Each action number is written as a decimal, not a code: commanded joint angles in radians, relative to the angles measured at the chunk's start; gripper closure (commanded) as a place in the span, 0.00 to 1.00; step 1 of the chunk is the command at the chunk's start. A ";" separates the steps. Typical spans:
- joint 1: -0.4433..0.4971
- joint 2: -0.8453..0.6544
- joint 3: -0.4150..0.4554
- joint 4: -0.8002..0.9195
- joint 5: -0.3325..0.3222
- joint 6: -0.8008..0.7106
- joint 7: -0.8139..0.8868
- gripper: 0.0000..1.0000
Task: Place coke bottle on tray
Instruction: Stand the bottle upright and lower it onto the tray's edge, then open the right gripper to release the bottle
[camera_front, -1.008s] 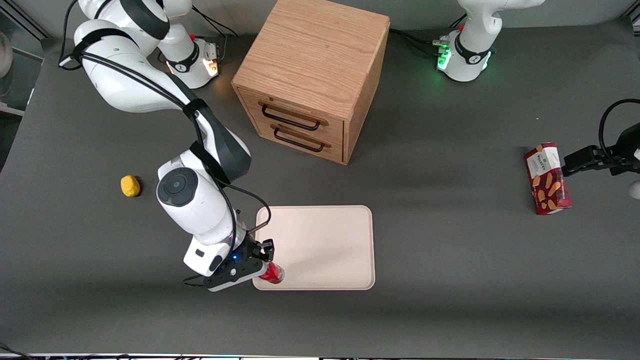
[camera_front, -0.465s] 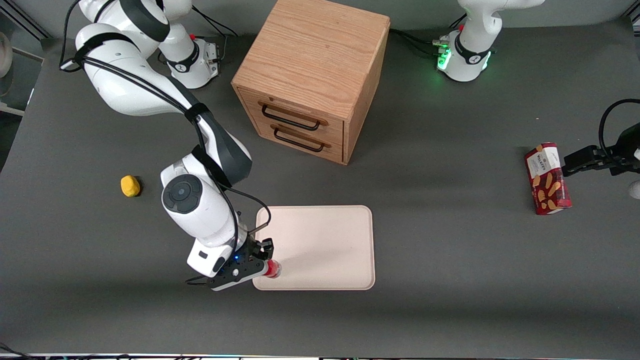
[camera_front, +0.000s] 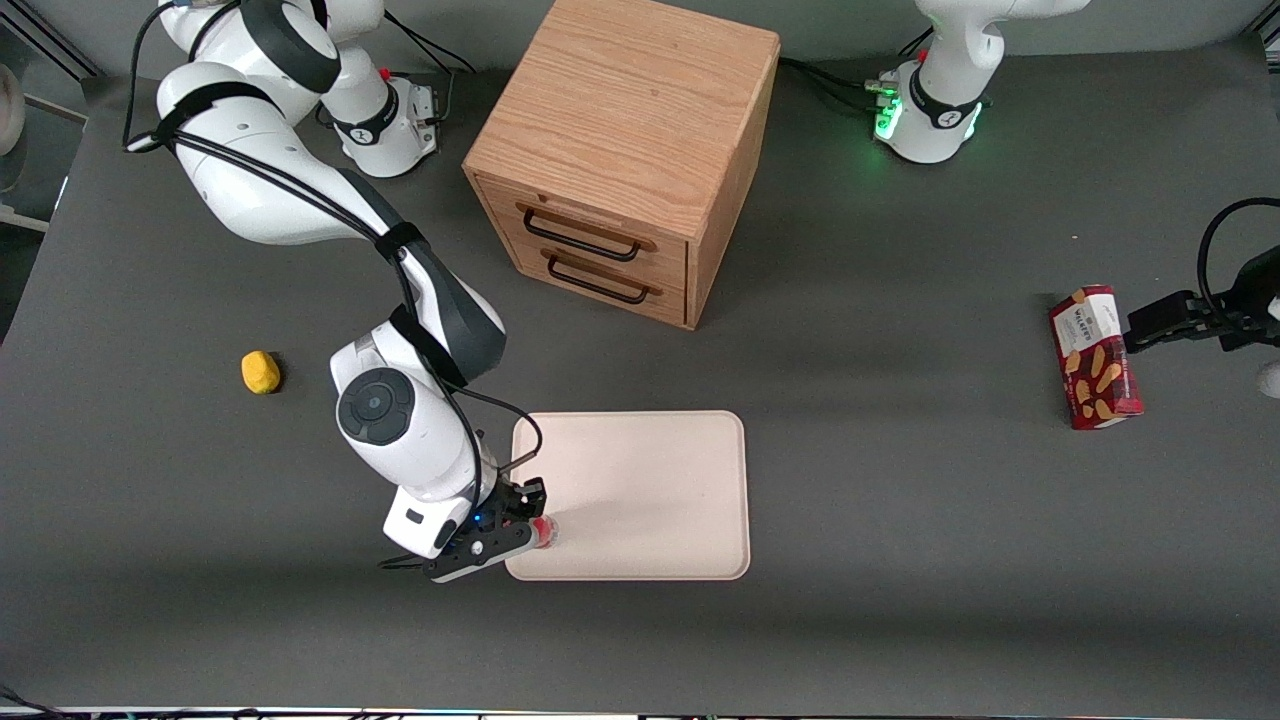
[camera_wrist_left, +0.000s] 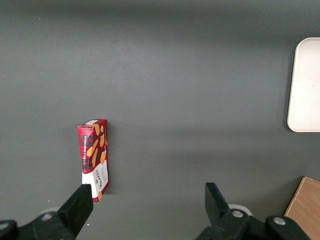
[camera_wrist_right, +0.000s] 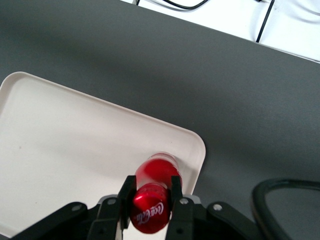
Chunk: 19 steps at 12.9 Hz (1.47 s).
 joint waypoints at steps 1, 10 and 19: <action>-0.005 -0.004 0.011 0.001 -0.018 0.007 -0.008 0.55; -0.009 0.004 0.011 -0.022 -0.022 0.039 -0.004 0.00; -0.078 -0.241 -0.108 -0.022 0.274 -0.276 -0.070 0.00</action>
